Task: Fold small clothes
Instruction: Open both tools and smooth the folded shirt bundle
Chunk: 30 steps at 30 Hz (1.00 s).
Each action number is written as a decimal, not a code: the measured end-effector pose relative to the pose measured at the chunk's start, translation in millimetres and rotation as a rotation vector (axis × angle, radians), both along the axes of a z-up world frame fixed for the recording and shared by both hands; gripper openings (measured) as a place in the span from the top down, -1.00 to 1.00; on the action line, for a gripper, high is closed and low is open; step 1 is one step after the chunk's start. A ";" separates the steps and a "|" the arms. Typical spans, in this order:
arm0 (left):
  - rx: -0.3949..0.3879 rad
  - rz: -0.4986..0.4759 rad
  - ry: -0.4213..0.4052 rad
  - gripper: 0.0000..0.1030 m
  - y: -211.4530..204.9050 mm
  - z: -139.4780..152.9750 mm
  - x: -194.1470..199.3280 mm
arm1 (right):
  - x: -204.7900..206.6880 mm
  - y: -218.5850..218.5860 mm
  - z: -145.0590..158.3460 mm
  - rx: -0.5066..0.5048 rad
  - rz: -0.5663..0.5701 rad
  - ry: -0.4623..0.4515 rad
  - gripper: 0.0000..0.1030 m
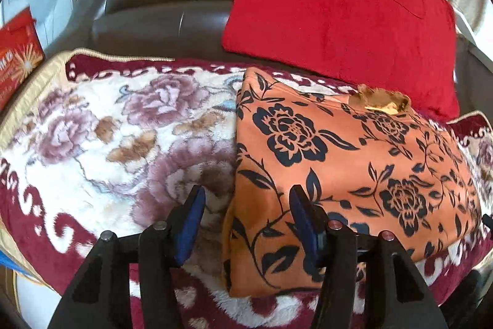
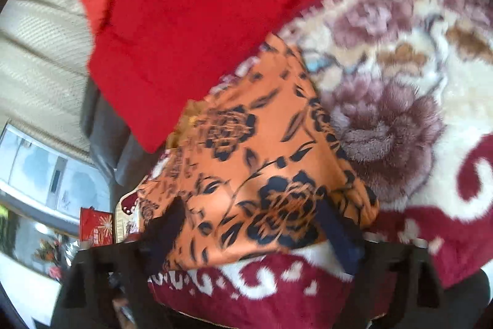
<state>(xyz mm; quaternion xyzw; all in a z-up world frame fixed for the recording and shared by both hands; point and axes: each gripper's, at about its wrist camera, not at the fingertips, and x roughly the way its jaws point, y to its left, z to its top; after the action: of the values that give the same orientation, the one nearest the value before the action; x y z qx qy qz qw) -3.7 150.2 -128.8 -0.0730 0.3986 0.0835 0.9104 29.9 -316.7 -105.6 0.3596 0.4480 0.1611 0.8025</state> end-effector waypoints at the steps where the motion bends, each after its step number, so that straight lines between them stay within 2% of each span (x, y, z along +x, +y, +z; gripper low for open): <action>1: 0.012 0.001 0.052 -0.17 0.0 -11.0 2.0 | -2.4 0.3 -5.0 -0.012 0.010 0.005 -0.96; 2: 0.013 0.006 0.104 -0.18 1.8 -20.4 5.2 | -2.4 -3.3 -21.9 -0.031 0.003 0.057 -0.96; 3: -0.009 0.009 0.122 -0.18 4.6 -24.2 5.9 | -2.7 -11.8 -36.6 -0.025 -0.031 0.134 -0.93; 4: -0.036 0.026 0.106 -0.18 7.6 -19.1 1.3 | -7.5 -22.0 -46.0 0.052 -0.079 0.165 -0.82; 5: -0.035 0.032 0.098 -0.18 7.9 -13.8 -1.4 | -12.1 -27.3 -40.2 0.085 -0.104 0.142 -0.81; 6: -0.021 0.035 0.083 -0.18 7.1 -7.5 -5.2 | -13.3 -28.6 -31.4 0.077 -0.101 0.130 -0.83; 9: 0.011 0.050 0.036 -0.18 3.4 9.3 -12.8 | -14.6 -23.5 5.8 0.025 -0.062 0.017 -0.86; 12: -0.005 0.064 0.038 -0.18 0.0 13.1 -13.6 | -7.3 -15.4 11.5 0.044 -0.013 -0.039 -0.86; 14: -0.017 0.069 0.040 -0.18 -0.6 12.4 -12.1 | 3.1 -13.2 -11.9 0.045 -0.007 0.017 -0.86; 15: -0.017 0.071 0.046 -0.18 -2.7 11.7 -10.5 | 6.6 -15.5 -30.1 0.059 -0.016 0.079 -0.86; 16: -0.015 0.072 0.048 -0.18 -5.5 13.1 -12.7 | 7.1 -18.4 -46.6 0.095 -0.030 0.138 -0.86; 17: -0.012 0.066 0.049 -0.18 -9.0 14.7 -14.9 | 3.6 -21.1 -51.8 0.126 -0.051 0.146 -0.85; 18: -0.007 0.063 0.047 -0.18 -12.6 17.2 -19.1 | -1.1 -22.5 -46.8 0.126 -0.061 0.112 -0.85; 22: 0.007 0.062 0.058 -0.18 -17.3 19.7 -16.4 | -2.1 -12.8 -36.0 0.033 -0.036 0.096 -0.86; 25: 0.008 0.068 0.053 -0.19 -20.4 21.1 -16.1 | -11.1 -4.4 -21.9 0.048 -0.016 0.071 -0.86; 27: 0.007 0.065 0.051 -0.21 -22.0 21.2 -16.9 | -15.6 4.4 -5.9 0.019 -0.013 0.041 -0.86; 30: 0.013 0.062 0.049 -0.26 -21.5 20.2 -21.0 | -16.4 15.5 20.5 -0.110 -0.043 -0.038 -0.86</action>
<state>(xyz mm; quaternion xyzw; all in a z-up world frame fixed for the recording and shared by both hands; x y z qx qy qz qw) -24.6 128.7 -108.6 -0.0774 0.4178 0.1159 0.8978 13.5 -301.2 -85.0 0.3213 0.4332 0.1257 0.8326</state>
